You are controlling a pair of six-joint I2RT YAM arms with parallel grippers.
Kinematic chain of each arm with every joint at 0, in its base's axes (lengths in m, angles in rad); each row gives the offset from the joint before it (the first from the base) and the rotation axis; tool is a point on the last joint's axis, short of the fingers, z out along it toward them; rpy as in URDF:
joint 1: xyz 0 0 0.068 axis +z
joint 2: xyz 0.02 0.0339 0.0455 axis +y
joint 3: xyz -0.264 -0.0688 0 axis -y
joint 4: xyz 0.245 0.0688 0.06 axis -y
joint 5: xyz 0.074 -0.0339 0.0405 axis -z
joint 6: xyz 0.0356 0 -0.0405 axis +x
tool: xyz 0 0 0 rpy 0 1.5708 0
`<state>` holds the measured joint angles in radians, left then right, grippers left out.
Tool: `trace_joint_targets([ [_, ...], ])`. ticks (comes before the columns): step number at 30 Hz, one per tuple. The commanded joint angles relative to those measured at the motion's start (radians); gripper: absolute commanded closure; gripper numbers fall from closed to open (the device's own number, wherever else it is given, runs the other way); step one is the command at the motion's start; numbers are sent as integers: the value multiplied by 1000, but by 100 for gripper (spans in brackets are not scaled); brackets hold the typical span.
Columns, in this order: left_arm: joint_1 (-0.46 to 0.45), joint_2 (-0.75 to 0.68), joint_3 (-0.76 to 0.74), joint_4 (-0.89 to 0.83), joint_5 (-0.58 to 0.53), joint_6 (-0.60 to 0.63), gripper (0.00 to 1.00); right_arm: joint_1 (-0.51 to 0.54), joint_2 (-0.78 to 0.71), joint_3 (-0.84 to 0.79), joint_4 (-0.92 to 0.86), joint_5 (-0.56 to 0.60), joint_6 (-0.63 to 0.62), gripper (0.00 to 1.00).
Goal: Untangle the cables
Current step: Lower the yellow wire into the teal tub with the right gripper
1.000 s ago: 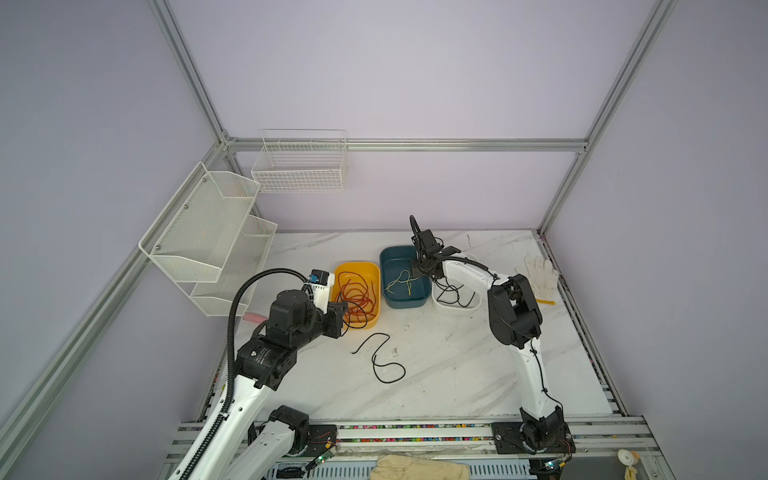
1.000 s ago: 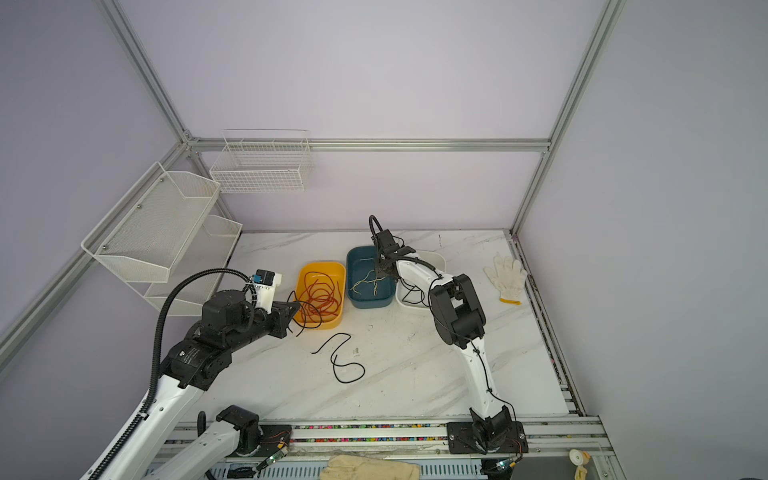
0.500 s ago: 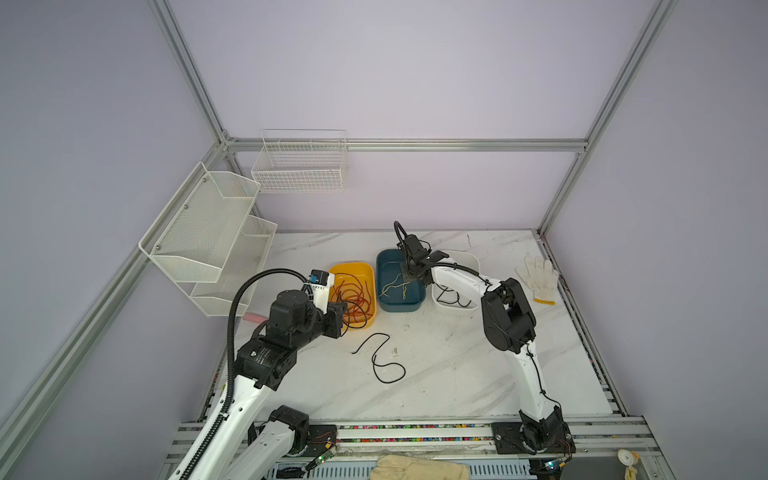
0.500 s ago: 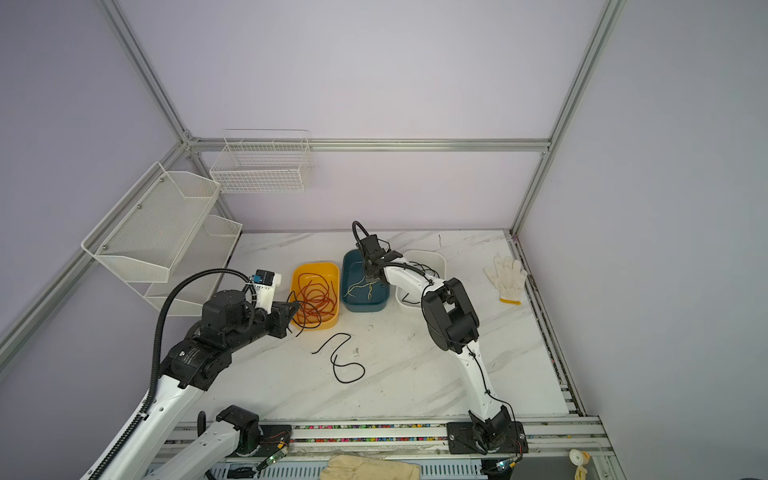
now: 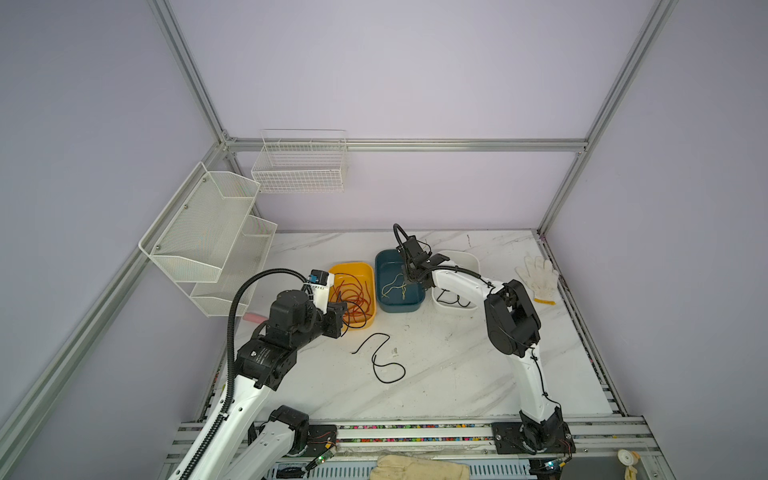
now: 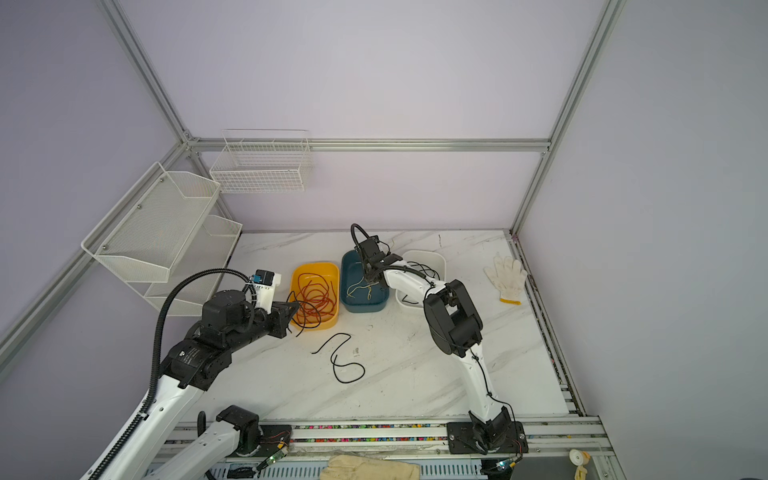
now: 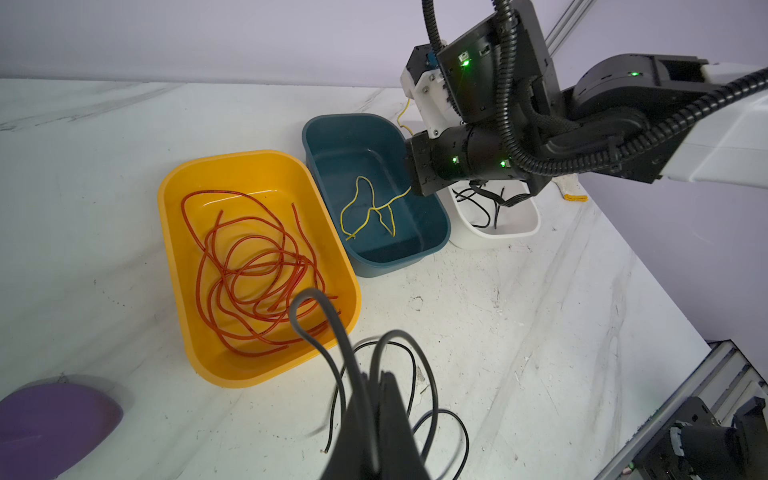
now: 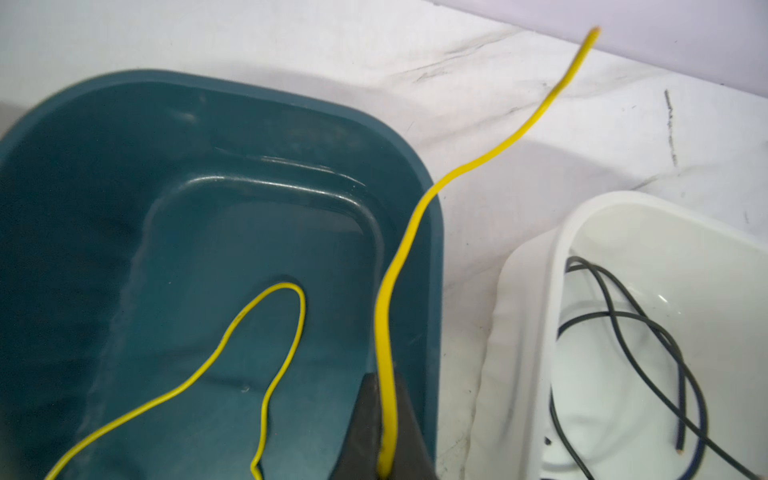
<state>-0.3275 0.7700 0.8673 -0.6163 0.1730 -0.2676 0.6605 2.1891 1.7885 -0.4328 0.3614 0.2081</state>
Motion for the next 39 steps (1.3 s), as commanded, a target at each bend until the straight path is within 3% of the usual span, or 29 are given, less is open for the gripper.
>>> trace_joint_targets([
  [1, 2, -11, -42, 18, -7, 22, 100, 9, -87, -37, 72, 5, 21, 100],
  [6, 2, -12, -42, 18, -9, 22, 100, 35, -147, -105, 148, -41, -24, 100],
  [17, 2, -10, -42, 16, -9, 21, 100, 76, -86, -180, 151, -78, -68, 100],
  [32, 2, -3, -41, 6, -15, 33, 100, 23, 26, -145, 110, -303, -10, 100],
  [39, 2, 5, -40, 3, -15, 36, 100, 15, 27, -100, 53, -334, -1, 97],
])
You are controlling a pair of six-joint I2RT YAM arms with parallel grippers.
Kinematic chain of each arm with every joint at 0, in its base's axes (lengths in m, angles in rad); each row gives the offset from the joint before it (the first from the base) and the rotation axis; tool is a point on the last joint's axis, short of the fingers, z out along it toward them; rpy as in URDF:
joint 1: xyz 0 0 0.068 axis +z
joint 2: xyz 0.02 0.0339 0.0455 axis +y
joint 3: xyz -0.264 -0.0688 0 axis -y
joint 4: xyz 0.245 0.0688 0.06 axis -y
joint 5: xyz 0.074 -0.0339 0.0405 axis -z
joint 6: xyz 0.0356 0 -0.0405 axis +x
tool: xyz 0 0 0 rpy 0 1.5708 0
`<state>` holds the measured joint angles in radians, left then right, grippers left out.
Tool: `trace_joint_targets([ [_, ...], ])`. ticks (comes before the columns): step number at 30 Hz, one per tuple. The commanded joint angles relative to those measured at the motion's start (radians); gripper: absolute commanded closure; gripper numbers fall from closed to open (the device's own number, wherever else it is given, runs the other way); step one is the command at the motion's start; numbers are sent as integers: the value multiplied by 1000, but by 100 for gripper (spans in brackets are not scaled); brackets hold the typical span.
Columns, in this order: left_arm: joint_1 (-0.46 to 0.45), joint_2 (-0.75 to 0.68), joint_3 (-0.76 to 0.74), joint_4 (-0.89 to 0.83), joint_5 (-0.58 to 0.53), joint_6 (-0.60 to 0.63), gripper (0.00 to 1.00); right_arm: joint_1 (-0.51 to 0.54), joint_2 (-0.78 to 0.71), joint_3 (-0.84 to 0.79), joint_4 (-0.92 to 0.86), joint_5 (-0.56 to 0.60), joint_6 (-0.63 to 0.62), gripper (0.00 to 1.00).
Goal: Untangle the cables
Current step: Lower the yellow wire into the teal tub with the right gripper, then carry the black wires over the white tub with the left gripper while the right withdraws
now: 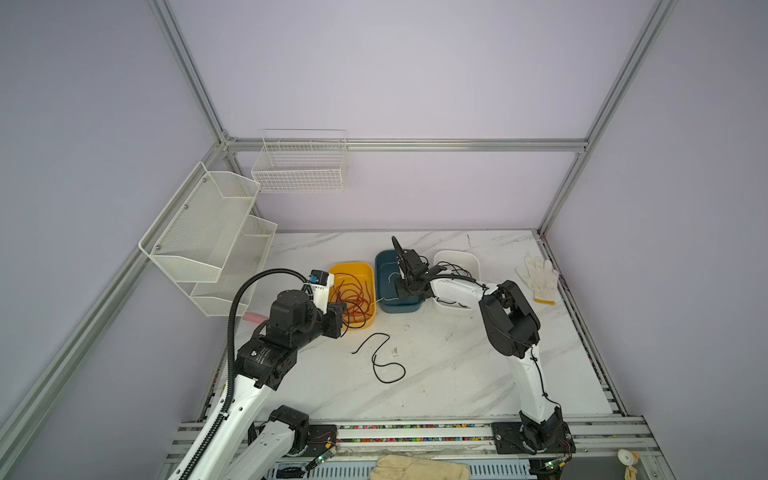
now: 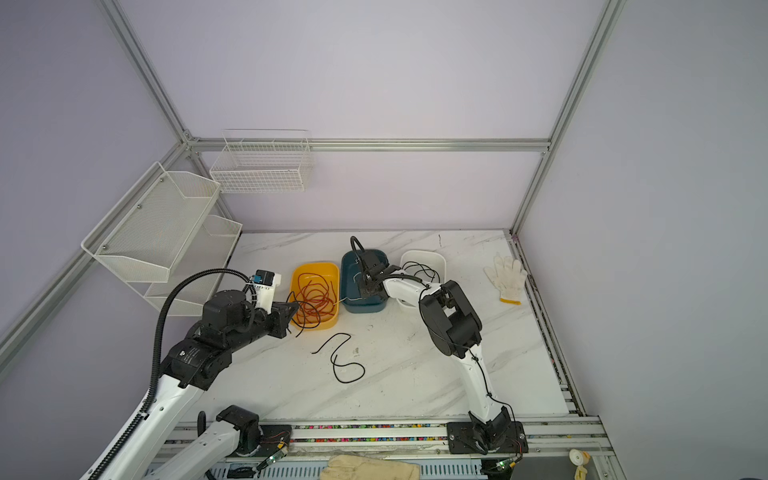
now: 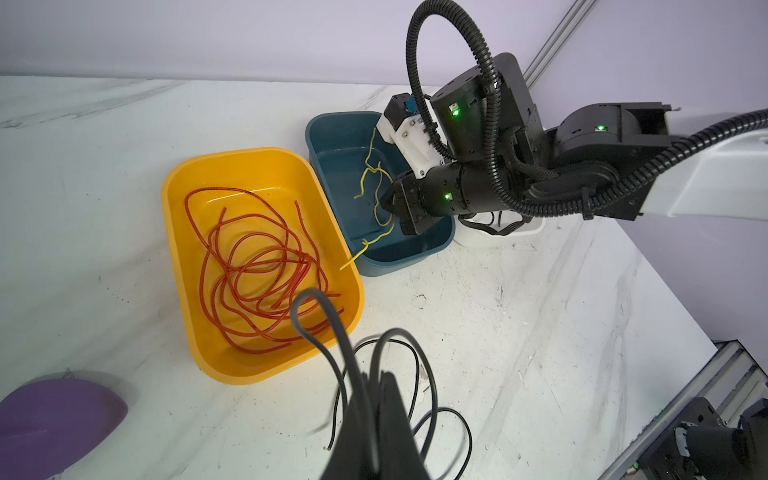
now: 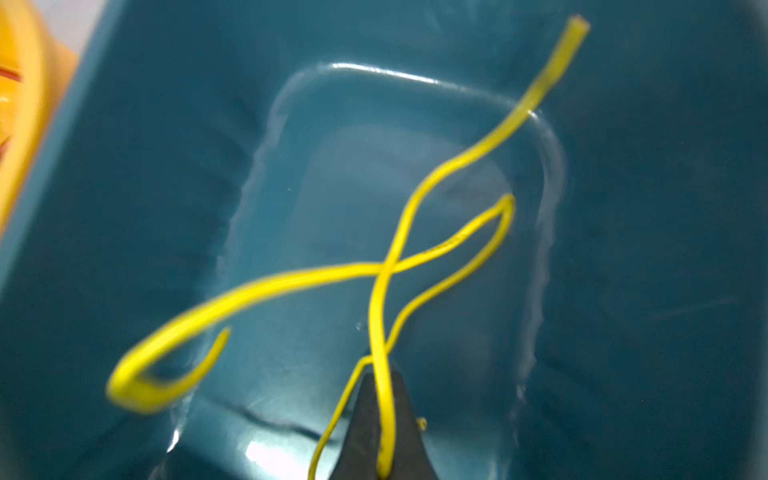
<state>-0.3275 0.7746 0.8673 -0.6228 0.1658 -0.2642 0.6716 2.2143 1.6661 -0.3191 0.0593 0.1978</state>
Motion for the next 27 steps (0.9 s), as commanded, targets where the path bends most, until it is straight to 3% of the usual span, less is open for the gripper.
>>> trace_joint_targets([
  [1, 2, 2, -40, 10, -10, 33, 100, 3, -8, 26, -63, -33, 11, 92],
  [10, 2, 5, -40, 8, -9, 32, 100, 0, -134, 40, -103, -22, 38, 61],
  [19, 3, 15, -37, 9, 4, 25, 100, -4, -261, 29, -126, -58, 96, 52],
  [27, -11, 126, 74, 45, 69, -12, 100, -48, -606, -230, -31, -19, 143, 33],
])
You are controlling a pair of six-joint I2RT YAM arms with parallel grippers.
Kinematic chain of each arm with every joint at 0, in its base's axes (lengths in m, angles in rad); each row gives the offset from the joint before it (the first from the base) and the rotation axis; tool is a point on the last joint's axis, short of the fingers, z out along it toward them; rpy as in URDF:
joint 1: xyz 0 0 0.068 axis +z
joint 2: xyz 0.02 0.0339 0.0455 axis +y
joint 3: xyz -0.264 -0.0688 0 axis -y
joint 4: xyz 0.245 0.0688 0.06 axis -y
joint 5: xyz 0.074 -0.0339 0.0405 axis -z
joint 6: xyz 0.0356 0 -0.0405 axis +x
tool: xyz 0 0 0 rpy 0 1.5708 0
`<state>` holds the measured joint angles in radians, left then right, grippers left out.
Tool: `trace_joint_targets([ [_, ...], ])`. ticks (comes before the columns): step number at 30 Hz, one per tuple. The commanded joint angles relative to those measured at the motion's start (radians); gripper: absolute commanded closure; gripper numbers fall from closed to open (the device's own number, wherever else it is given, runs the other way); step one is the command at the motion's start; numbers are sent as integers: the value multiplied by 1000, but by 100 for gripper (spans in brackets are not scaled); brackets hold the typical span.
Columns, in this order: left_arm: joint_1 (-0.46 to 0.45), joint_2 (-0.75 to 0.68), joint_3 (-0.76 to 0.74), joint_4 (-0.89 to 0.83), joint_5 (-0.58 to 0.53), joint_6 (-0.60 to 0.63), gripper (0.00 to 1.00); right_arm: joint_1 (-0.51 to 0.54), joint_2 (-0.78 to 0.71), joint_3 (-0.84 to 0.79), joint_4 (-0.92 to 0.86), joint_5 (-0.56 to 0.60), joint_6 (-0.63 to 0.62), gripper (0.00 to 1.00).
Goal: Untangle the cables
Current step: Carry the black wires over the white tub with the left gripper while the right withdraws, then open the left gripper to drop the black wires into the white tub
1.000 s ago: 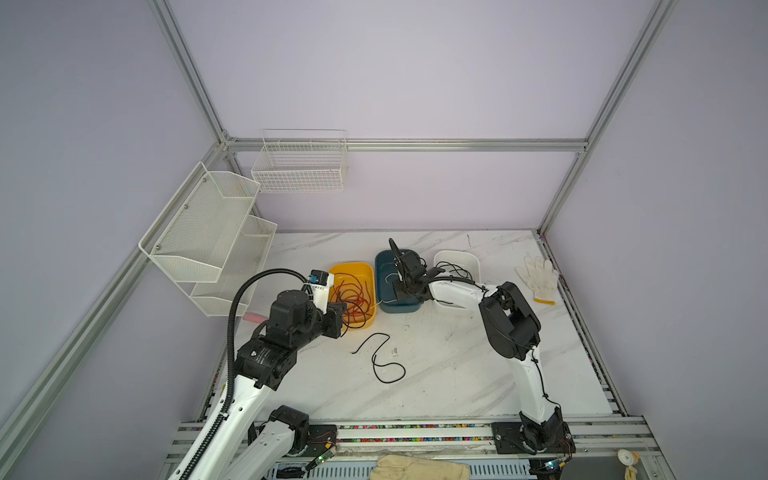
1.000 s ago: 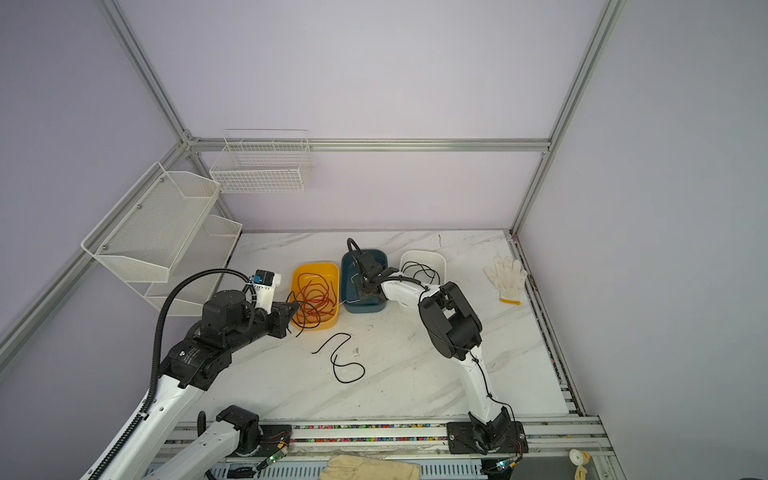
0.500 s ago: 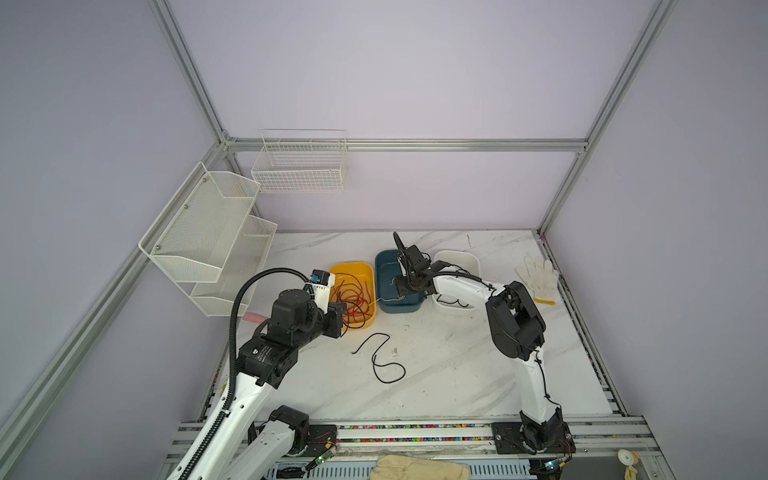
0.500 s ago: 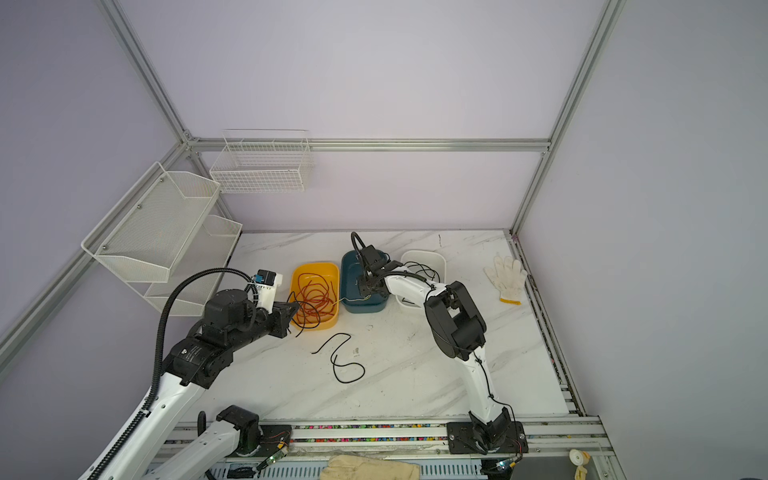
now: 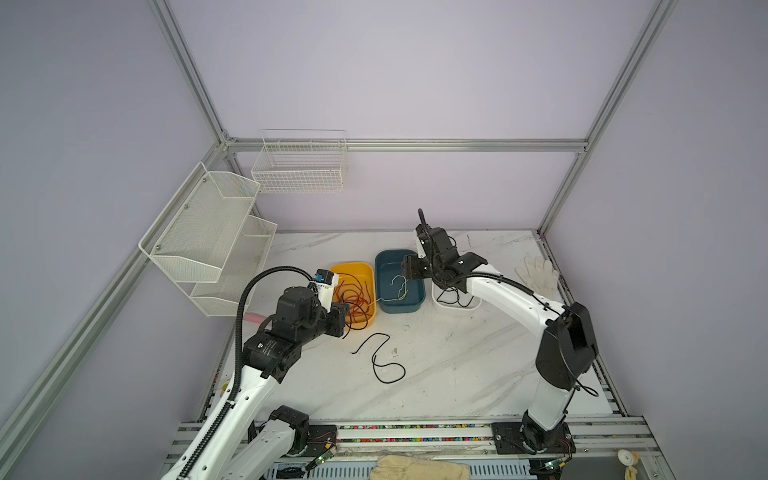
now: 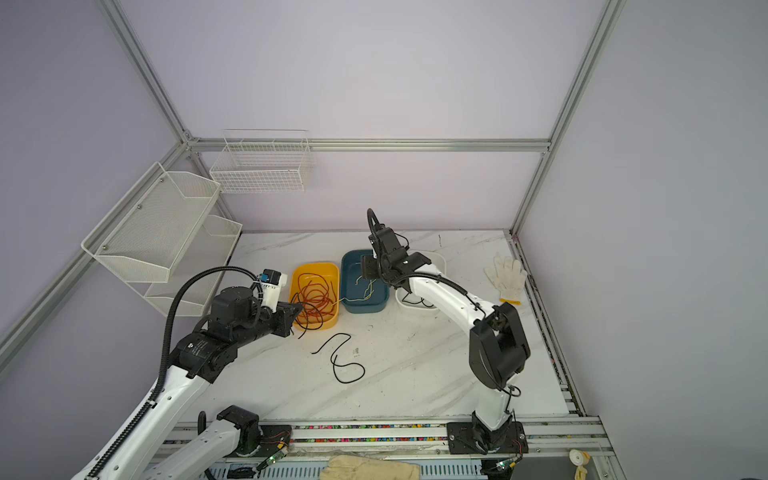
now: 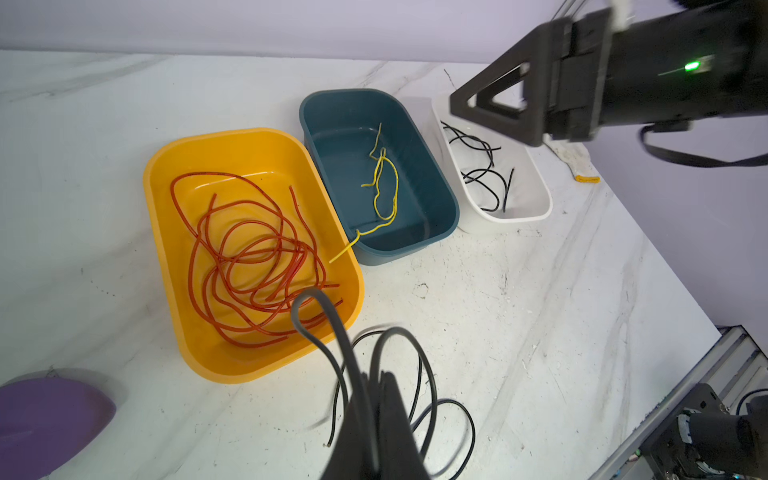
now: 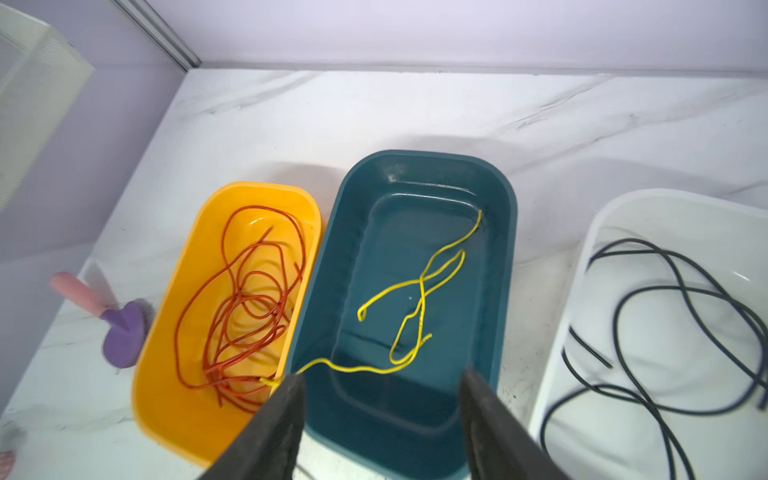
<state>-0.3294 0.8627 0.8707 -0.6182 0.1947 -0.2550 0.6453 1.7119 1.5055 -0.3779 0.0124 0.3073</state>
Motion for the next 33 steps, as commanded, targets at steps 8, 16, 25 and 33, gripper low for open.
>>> trace_joint_targets([
  [8, -200, 343, 394, 53, -50, -8, 100, -28, -518, -318, 37, 201, 103, 17],
  [16, -350, 841, 853, 16, -61, 7, 100, -32, -888, -429, -17, 349, 182, 3],
  [25, -397, 1361, 1420, -106, -3, -9, 100, -32, -1077, -439, -94, 413, 185, 3],
  [33, -401, 1631, 1686, -84, 65, -60, 100, -30, -1148, -456, -102, 406, 141, 3],
])
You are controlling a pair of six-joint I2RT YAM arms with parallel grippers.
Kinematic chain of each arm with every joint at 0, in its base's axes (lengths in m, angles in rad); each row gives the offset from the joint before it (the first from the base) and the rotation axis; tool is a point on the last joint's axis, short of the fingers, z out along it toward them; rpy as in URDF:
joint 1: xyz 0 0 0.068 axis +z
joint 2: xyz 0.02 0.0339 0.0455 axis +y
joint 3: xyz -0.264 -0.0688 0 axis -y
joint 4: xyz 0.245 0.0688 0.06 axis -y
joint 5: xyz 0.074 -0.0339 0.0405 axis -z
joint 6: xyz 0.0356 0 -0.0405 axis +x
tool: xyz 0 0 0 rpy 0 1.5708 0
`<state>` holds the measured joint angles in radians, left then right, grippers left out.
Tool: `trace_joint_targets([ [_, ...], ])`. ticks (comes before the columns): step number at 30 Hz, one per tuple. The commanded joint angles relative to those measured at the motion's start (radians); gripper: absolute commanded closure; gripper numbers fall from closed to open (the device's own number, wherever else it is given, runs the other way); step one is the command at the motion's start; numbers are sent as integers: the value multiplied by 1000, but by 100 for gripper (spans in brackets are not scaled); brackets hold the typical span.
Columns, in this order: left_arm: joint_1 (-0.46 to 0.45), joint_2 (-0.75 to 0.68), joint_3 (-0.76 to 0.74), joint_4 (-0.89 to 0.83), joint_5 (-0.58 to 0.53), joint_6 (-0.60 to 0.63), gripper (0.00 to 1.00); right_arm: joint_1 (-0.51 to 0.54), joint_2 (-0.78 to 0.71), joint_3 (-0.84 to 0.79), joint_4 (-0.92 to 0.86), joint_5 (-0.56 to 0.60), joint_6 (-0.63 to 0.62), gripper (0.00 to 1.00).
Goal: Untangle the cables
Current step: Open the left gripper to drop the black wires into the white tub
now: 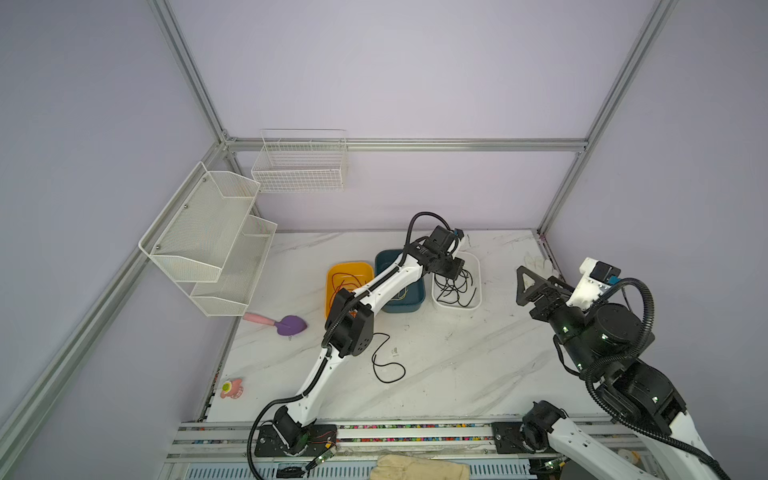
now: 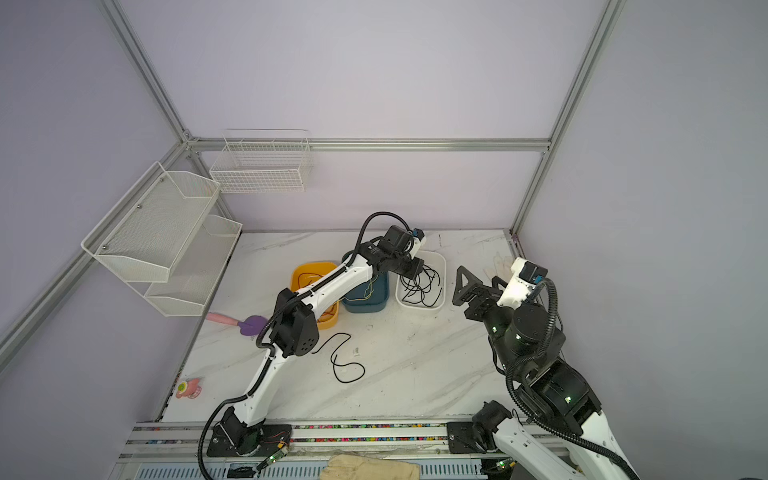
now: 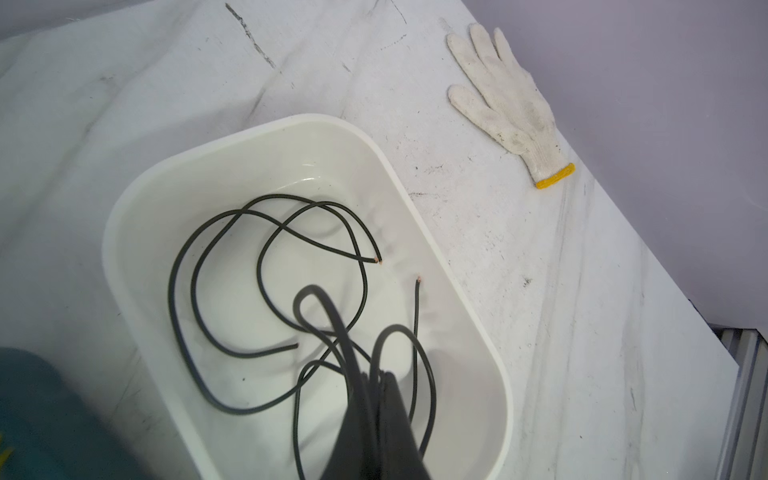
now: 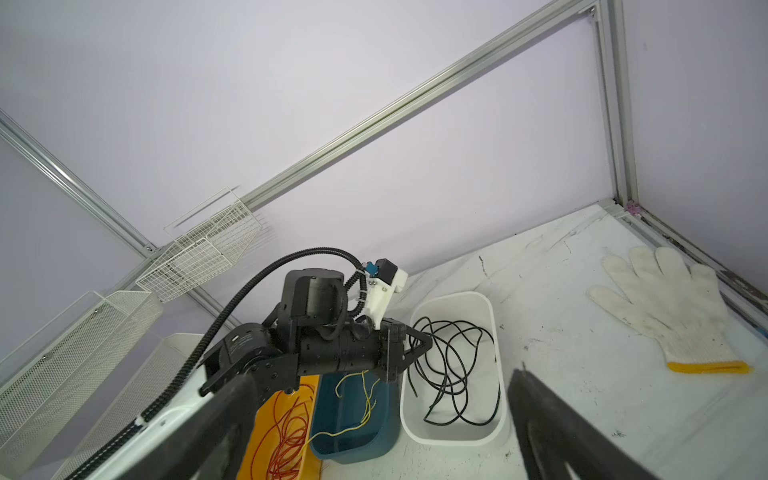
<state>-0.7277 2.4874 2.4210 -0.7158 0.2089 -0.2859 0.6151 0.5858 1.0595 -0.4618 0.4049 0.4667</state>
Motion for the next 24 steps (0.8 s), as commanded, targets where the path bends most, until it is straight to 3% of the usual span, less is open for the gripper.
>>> trace_joint_targets([
  [1, -2, 16, 136, 30, 60, -40, 98, 0, -27, -16, -17, 8, -22, 3],
  [6, -3, 47, 135, 71, 83, -68, 75, 0, -42, -31, -29, 3, -26, 3],
  [12, -4, 6, 135, 76, 63, -43, 53, -1, -54, -40, -42, 4, -26, 3],
  [19, 2, -145, 104, 109, 32, -8, 21, 0, -45, -52, -59, -23, -10, 3],
  [23, 19, -273, 0, 136, 29, -11, 0, -1, -2, -66, -71, -65, -4, 4],
  [24, 24, -313, -38, 141, 17, -9, 0, -1, 14, -74, -67, -83, -2, 4],
])
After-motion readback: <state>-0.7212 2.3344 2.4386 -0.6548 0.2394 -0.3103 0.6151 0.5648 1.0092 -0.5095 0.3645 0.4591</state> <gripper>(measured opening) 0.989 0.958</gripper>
